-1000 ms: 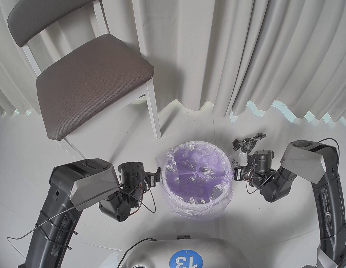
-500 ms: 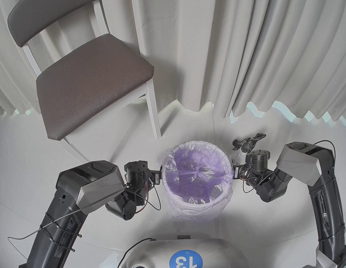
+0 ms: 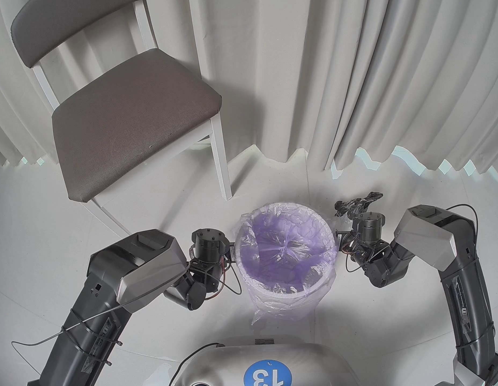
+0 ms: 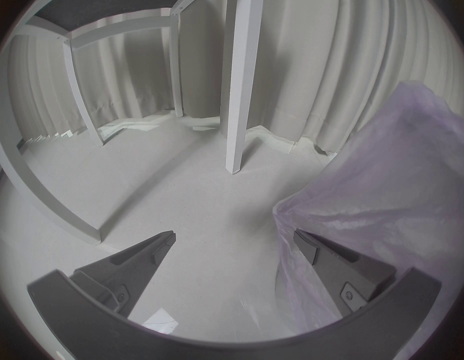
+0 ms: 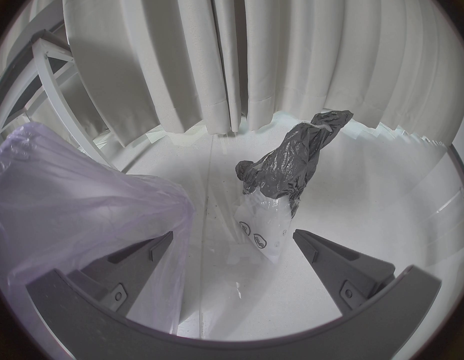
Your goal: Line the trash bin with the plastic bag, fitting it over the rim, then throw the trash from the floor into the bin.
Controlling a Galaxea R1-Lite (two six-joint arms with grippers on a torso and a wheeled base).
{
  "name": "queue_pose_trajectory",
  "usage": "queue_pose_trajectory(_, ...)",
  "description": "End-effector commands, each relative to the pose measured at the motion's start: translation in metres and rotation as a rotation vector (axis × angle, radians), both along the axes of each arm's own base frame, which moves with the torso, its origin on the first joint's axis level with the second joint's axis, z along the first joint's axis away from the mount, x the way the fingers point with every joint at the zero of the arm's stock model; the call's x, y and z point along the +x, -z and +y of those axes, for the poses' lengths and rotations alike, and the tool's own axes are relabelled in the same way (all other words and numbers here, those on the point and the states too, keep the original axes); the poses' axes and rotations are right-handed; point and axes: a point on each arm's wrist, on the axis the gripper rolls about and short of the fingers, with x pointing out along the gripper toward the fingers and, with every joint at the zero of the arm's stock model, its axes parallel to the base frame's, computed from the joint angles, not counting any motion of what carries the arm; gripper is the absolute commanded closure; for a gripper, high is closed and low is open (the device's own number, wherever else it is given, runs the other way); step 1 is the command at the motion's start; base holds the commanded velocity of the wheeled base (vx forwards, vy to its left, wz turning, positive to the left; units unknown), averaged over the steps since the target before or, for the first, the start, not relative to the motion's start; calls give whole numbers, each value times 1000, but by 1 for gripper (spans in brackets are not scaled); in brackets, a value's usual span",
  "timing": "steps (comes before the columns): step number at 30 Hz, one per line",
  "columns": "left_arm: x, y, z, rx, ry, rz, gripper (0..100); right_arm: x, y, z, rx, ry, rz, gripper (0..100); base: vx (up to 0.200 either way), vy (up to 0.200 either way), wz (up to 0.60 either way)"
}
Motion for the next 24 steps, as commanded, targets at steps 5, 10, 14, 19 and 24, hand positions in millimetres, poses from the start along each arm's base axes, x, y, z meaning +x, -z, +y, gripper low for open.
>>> queue_pose_trajectory(5, 5, -4, -4, -23, -13, 5, 0, 0, 4, -2, -3, 10, 22, 0, 0, 0, 0)
queue_pose_trajectory(10, 6, -4, -4, -30, -16, 3, 0, -2, 7, -3, -9, 10, 43, 0, 0, 0, 0)
queue_pose_trajectory(14, 6, -3, -2, -24, -21, 6, 0, -4, 7, -4, -12, 8, 54, 0, 0, 0, 0)
queue_pose_trajectory(19, 6, -3, -1, -5, -47, 11, 0, -10, 9, -5, -21, -1, 74, 0, 0, 0, 0)
queue_pose_trajectory(24, 6, -2, 0, 9, -62, 10, 0, -19, 11, -6, -58, -26, 102, 0, 0, 0, 0)
